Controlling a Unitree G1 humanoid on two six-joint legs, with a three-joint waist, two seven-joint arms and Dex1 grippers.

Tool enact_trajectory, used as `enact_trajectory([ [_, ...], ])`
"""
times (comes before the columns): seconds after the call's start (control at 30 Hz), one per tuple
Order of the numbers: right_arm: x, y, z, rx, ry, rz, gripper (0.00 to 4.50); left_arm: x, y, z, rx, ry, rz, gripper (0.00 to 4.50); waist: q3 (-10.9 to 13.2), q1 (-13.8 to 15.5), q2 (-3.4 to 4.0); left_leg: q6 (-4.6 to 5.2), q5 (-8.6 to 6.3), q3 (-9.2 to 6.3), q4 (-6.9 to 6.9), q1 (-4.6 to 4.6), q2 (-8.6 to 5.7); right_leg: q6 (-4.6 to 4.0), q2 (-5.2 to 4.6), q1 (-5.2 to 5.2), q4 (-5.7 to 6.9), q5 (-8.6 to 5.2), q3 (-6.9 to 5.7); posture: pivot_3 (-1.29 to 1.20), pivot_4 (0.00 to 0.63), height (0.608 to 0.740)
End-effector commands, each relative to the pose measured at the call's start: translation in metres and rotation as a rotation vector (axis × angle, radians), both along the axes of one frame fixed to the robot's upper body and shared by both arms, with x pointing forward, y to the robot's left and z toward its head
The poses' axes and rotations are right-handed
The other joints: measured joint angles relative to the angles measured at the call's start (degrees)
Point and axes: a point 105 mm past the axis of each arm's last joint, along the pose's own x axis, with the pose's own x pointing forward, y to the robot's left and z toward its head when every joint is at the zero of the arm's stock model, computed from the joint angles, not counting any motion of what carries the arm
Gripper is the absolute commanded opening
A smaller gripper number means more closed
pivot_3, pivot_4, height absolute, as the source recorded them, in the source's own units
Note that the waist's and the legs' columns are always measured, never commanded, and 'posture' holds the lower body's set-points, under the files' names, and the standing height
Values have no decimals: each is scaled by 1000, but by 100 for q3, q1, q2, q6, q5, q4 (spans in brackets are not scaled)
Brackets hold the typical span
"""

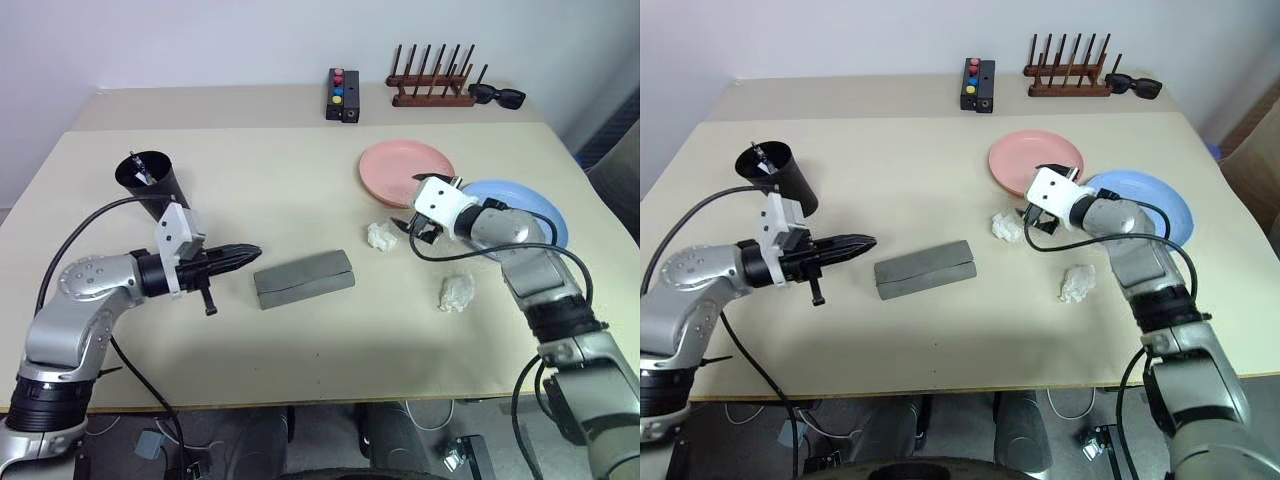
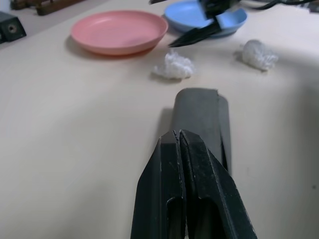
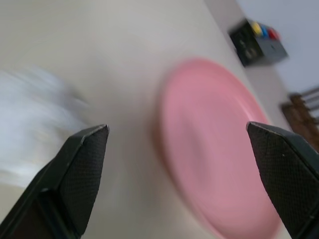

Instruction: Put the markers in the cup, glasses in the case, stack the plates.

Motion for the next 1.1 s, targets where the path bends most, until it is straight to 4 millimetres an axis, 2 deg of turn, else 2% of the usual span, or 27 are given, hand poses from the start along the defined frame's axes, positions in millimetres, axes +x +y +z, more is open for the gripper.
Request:
enact_trajectory([
  [0.03, 13, -5, 7, -58, -59, 1, 4500, -7, -3, 8, -18, -37, -16, 42, 0, -5, 0, 0, 0, 0, -3, 0, 0, 0, 0, -1, 0, 0, 0, 0, 150, 739],
  [0.23, 28, -4, -12, -111, -39, -1, 4500, -9, 3, 6, -16, -31, 12, 42, 1, -42, 1, 0, 1, 1, -1, 2, 0, -3, 1, 0, 2, 1, 2, 0, 150, 739],
  [0.27, 30, -4, -15, -117, -36, -8, 4261, -9, 4, 6, -15, -30, 16, 9, 1, -70, 2, 0, 1, 1, 0, 2, 0, -3, 2, 0, 2, 1, 2, 0, 150, 739],
  [0.33, 32, -5, -18, -122, -36, -19, 3670, -9, 4, 6, -15, -29, 21, 0, 1, -115, 2, -1, 1, 1, -1, 3, 0, -3, 1, 1, 2, 1, 3, 0, 150, 739],
  [0.53, 33, -8, -26, -164, -56, -19, 427, -12, 6, 4, -18, -25, 32, 0, 1, -143, 2, -1, 1, -1, -4, 2, -1, -2, 2, 0, 2, 2, 4, 0, 150, 739],
  [0.57, 33, -7, -25, -166, -65, -14, 48, -12, 6, 4, -18, -25, 34, 0, 1, -144, 3, -1, 1, -1, -4, 3, -1, -2, 2, 0, 2, 2, 4, 0, 150, 739],
  [0.67, 31, -3, -18, -178, -122, 19, 48, -11, 7, 3, -21, -25, 37, 0, 2, -146, 5, -1, 1, -1, -2, 5, -1, -2, 3, 2, 3, 2, 5, 0, 150, 739],
  [0.9, 17, 8, 19, -260, -362, 149, 48, -8, 4, -1, -31, -22, 35, 0, 9, -144, 16, -1, 1, 0, -7, 4, -1, 5, 3, -3, 3, 5, 6, 0, 150, 739],
  [1.03, 2, 1, 38, -231, -381, 158, 48, -7, 3, -1, -38, -22, 31, 0, 9, -124, 16, -1, 1, -1, -5, 3, -1, 6, 3, -1, 3, 5, 6, 0, 150, 739],
  [1.1, -12, -16, 43, -165, -311, 118, 48, -7, 1, -2, -43, -20, 24, 0, 9, -104, 16, -1, 1, -1, -4, 3, -1, 4, 2, 2, 1, 4, 6, 0, 150, 739],
])
